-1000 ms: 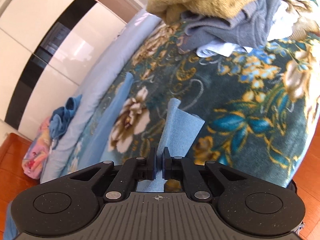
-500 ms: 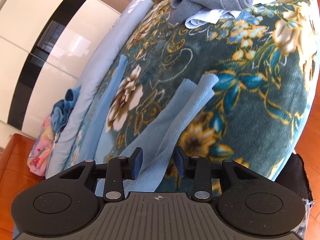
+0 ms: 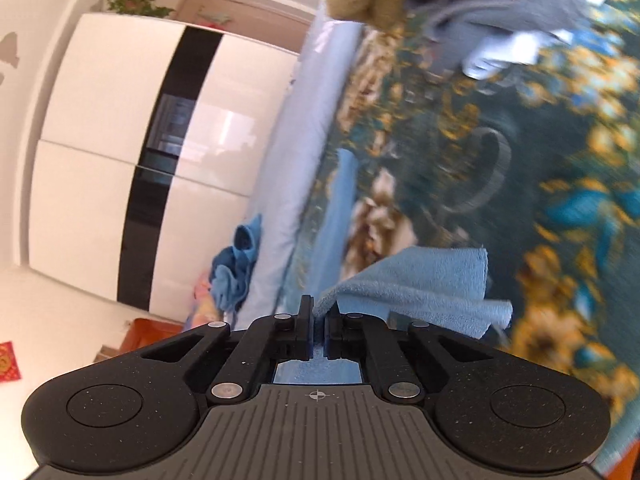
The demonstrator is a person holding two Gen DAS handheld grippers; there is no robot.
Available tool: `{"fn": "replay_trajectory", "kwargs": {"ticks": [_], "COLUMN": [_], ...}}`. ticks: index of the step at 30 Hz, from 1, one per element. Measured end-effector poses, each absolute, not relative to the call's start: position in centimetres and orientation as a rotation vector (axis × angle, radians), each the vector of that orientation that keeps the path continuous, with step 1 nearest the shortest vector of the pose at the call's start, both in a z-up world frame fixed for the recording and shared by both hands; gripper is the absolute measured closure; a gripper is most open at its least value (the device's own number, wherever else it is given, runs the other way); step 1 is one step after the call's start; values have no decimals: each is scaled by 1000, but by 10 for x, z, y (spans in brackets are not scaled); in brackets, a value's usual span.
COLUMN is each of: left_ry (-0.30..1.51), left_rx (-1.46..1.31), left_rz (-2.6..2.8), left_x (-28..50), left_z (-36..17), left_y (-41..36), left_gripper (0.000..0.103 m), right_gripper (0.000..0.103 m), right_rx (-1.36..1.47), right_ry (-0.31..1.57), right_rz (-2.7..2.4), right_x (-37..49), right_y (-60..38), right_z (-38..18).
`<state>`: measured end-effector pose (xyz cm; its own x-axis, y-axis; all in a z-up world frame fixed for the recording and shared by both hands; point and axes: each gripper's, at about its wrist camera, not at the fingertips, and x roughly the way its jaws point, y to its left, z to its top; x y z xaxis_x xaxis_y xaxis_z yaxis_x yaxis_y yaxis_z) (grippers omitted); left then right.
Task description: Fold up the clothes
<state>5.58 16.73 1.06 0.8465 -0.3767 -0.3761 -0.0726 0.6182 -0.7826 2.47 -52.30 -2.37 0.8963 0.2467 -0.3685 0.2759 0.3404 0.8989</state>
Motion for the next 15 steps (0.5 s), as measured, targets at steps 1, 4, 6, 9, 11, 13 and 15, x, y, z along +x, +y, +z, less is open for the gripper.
{"fn": "replay_trajectory", "kwargs": {"ticks": [1,4,6,9,11,13,15], "left_ry": [550,561,575,589,591,603,616], "left_rx": [-907,-950,-984,-1005,-991,-965,-961], "left_rz": [-185,-176,-159,-118,-85,-43,-7], "left_x": [63,86,105,133,151,167,180], "left_z": [14,21,21,17,12,6,-3], "left_y": [167,165,164,161,158,155,153], "left_gripper": [102,102,102,102,102,102,102], "right_gripper": [100,100,100,100,100,100,100], "right_rx": [1228,1197,1177,1145,1114,1076,1036], "right_ry": [492,498,501,514,570,628,683], "right_rz": [-21,-25,-27,-35,-70,-100,-130], "right_x": [40,84,114,159,198,232,264], "right_y": [-524,-526,-527,-528,-523,-517,-511], "right_z": [-20,-10,-4,5,-1,-10,-18]}}
